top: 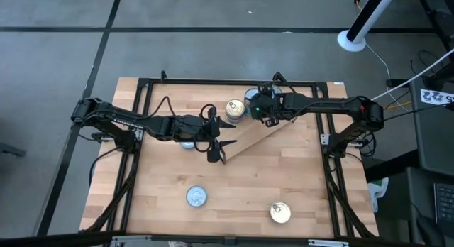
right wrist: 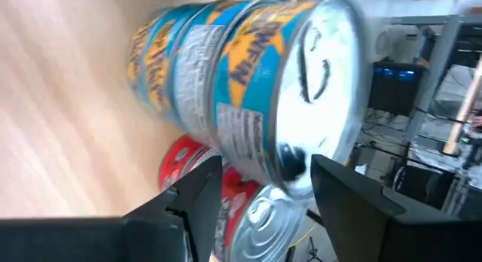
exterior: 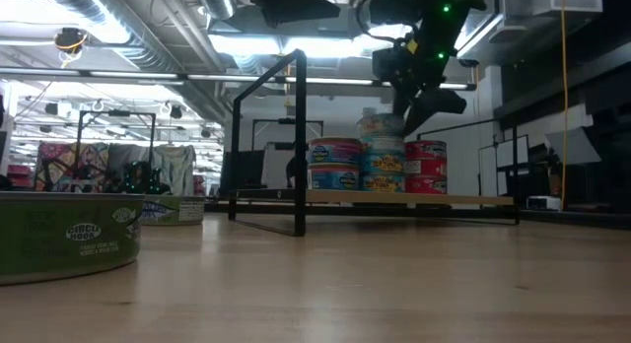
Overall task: Stack canned seafood by type on shelf
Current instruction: Stack the light blue tuna can on top of the light blue tuna can on the shelf, then put the bottom green tuna can on the shelf
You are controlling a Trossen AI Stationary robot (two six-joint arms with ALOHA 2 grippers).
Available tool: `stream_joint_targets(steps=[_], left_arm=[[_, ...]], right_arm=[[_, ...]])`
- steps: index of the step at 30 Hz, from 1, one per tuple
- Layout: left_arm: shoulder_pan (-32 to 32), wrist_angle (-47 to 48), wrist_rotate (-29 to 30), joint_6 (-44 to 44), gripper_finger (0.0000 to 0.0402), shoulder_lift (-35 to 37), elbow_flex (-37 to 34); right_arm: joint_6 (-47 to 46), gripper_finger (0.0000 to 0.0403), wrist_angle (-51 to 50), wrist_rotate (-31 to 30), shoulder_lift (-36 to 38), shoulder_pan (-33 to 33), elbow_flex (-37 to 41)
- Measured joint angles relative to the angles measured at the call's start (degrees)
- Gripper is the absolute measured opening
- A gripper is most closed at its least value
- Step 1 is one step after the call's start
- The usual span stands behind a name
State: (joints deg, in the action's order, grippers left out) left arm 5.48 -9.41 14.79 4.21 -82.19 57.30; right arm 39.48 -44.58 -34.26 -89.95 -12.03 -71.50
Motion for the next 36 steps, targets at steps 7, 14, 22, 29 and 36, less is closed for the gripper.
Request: stream_joint_targets(steps=[7,14,22,29,36], left_arm=[[0.0,0.0,0.0,0.0,0.0237,0.0,0.0],[0.1,0.0,0.0,0.0,0.0237,0.0,0.0],[0.2,0.1,0.0,-1.4,0.0237,1.2,-0.1],[1.6,4.1,0.1,-2.8,0.0237,4.0,-0.1],[6.8,10.9,0.1,-5.4,0.0237,5.3,-0.1]], right_arm=[[-0.1,0.0202,-0.5,1.3,0.0,0.0,0.0],[0.0,0.0202,-1.0,1.3,0.2,0.0,0.0],[-6.7,0.0202,-11.8,0.9,0.4,0.1,-6.4],[-20.3,0.0202,-25.0,4.3,0.5,0.1,-12.1],[-26.9,0.0202,-31.6,10.6,3.0,2.8,-12.8]])
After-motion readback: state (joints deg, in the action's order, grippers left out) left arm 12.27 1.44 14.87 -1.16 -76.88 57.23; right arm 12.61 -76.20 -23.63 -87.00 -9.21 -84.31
